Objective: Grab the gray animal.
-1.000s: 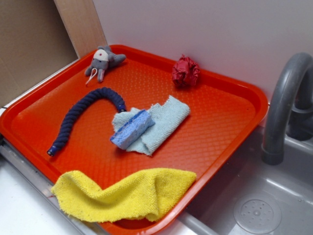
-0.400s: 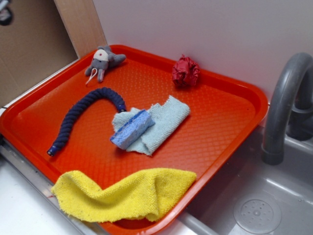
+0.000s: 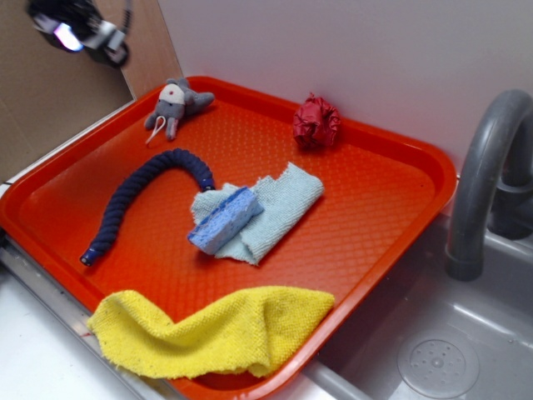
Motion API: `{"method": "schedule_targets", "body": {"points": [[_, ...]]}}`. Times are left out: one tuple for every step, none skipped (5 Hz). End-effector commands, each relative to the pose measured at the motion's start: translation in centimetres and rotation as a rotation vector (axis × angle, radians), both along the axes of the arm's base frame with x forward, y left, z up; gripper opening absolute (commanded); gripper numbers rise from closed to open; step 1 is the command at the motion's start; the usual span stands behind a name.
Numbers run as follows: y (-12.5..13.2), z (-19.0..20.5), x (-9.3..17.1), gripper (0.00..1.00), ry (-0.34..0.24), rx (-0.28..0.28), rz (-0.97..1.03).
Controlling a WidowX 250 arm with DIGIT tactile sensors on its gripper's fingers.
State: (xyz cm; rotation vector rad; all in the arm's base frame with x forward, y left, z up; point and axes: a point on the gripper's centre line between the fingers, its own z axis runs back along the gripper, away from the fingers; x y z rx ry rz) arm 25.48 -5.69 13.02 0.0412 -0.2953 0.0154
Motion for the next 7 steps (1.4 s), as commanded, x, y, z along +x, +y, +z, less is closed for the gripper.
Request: {"method": "schedule_targets", "body": {"points": [[-0.1, -4.2, 5.4, 1.00, -0.022, 0.014, 0.003], [-0.3, -6.9, 6.3, 1.00, 0.004, -0.004, 0.008], [-0.6, -8.6, 7.2, 1.00, 0.010, -0.016, -0.024], [-0.3, -9.8, 7.5, 1.00, 0.037, -0.006, -0.012], [-0.1, -9.6, 7.1, 0.00, 0.042, 0.014, -0.007], [-0.9, -7.5, 5.8, 0.00, 0.076, 0.003, -0.040], [-2.5, -3.1, 3.2, 0.00, 0.167, -0.034, -0.041]]}}
